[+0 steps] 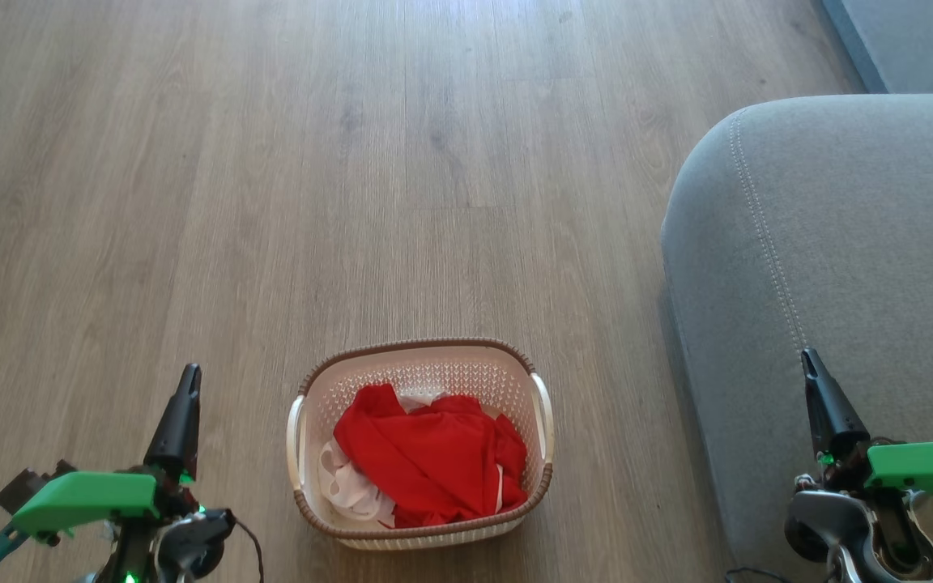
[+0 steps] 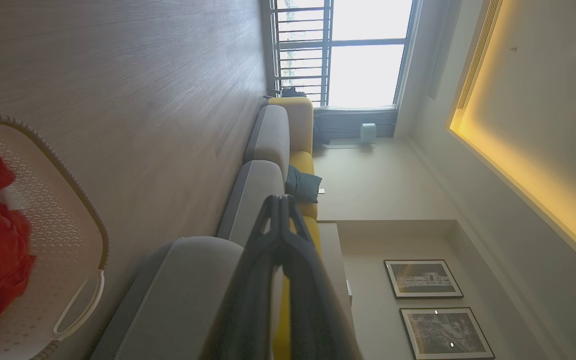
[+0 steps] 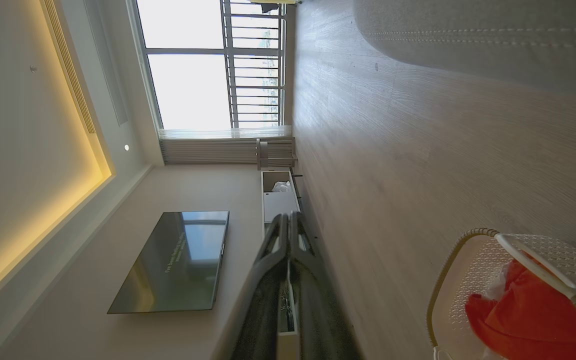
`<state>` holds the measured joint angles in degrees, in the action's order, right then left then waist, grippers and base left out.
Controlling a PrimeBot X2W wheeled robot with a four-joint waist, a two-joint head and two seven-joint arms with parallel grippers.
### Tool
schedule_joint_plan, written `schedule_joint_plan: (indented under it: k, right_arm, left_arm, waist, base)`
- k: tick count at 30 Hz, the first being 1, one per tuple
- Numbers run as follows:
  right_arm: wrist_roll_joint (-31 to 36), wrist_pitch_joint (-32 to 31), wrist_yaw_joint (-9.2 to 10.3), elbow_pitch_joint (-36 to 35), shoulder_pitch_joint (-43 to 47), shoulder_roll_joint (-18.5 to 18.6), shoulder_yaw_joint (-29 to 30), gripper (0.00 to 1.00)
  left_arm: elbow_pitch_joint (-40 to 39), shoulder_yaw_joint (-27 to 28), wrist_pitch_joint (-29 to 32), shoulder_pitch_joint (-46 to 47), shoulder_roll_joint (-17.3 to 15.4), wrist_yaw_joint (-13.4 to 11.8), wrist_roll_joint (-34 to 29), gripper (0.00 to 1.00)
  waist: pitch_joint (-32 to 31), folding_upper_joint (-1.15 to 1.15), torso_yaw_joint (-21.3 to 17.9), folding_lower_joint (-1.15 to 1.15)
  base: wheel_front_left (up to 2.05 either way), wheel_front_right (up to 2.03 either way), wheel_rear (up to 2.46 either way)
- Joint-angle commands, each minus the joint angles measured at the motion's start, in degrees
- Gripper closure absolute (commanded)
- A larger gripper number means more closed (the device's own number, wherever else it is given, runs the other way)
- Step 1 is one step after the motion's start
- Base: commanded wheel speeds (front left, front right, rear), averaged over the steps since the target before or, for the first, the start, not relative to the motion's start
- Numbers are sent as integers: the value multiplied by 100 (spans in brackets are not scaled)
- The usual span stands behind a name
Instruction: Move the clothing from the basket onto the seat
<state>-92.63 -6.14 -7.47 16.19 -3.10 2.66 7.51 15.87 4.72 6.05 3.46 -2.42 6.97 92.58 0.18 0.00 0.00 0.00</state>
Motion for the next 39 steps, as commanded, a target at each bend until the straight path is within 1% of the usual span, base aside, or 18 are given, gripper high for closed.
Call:
schedule_joint_plan:
  k: [1, 10, 11, 12, 14, 27, 35, 39]
  right_arm:
    - [46, -35, -2, -216, -308, 21, -99, 100]
    - [46, -35, -2, -216, -308, 21, -99, 100]
    - [46, -35, -2, -216, -308, 21, -99, 0]
    - [-3, 0, -2, 41, 6, -2, -5, 0]
    - [-3, 2, -2, 302, 149, -34, -32, 0]
    - [127, 204, -2, 182, 115, -29, -107, 0]
    - [363, 339, -2, 135, 55, -25, -97, 0]
    - [588, 407, -2, 67, 11, -23, -44, 0]
  left_arm:
    - [-184, 180, 44, 273, -45, 52, -41, 100]
    - [-184, 180, 44, 273, -45, 52, -41, 100]
    - [-184, 180, 44, 273, -45, 52, -41, 0]
    - [31, -3, -8, -5, 2, -9, 2, 0]
    - [283, -23, -8, -161, 26, -11, 2, 0]
    - [177, 56, -209, -138, 19, -5, -103, 0]
    - [101, 148, -343, -106, 15, -1, -287, 0]
    - [48, 188, -410, -89, 13, 1, -402, 0]
  waist:
    - [0, 0, 0, 0]
    - [0, 0, 0, 0]
    - [0, 0, 0, 0]
    - [0, 0, 0, 0]
    - [1, 0, 0, 0]
    - [8, 0, -4, 0]
    - [3, 0, 3, 0]
    - [0, 0, 10, 0]
  base:
    - [0, 0, 0]
    - [0, 0, 0]
    - [0, 0, 0]
    - [0, 0, 0]
    - [0, 0, 0]
    - [0, 0, 0]
    - [0, 0, 0]
    - [0, 0, 0]
